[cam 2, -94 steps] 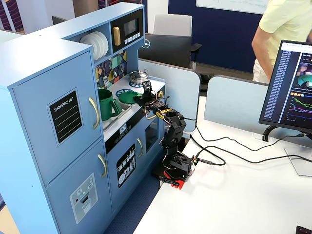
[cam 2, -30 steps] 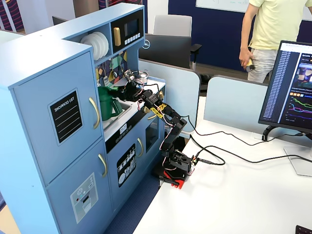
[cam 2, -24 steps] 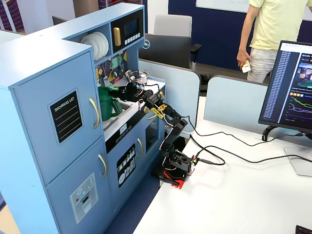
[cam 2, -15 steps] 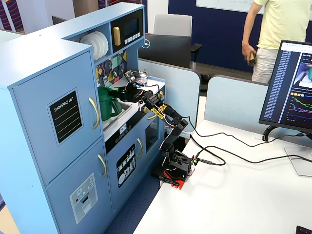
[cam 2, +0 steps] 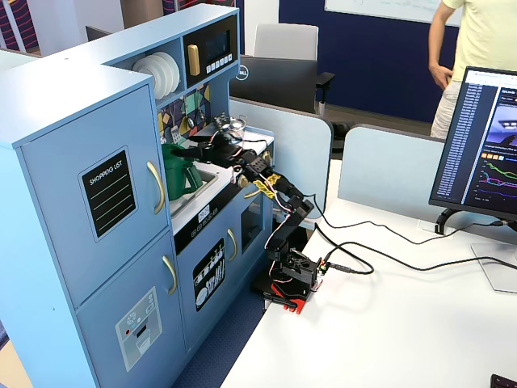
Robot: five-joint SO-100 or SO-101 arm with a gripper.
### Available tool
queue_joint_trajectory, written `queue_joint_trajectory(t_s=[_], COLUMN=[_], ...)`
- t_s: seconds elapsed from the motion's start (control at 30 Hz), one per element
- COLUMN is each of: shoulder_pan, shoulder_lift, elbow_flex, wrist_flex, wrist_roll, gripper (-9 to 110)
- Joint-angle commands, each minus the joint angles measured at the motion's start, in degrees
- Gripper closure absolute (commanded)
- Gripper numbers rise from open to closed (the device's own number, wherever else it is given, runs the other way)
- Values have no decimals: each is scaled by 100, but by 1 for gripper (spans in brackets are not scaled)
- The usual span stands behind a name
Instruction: Pick up the lid from the counter and put it on the green recipient
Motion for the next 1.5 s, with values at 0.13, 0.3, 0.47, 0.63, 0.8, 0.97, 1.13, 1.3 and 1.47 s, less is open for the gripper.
queue_joint_trajectory(t_s=[0.13,0.3,0.47,0.63,0.8,0.97,1.13,1.3,1.47], shoulder_pan=[62,229,211,18,-105,-343,-422,-422,-431], shoulder_lift=[2769,3762,4500,5229,5950,5959,5959,5959,5959], elbow_flex=[1749,3964,6258,7638,8376,8543,8543,8543,8543], wrist_flex=[1969,2303,2250,2997,4280,5423,6073,6073,6073], wrist_roll=[-141,255,-26,26,334,510,677,835,844], gripper=[66,74,101,101,100,98,97,96,96])
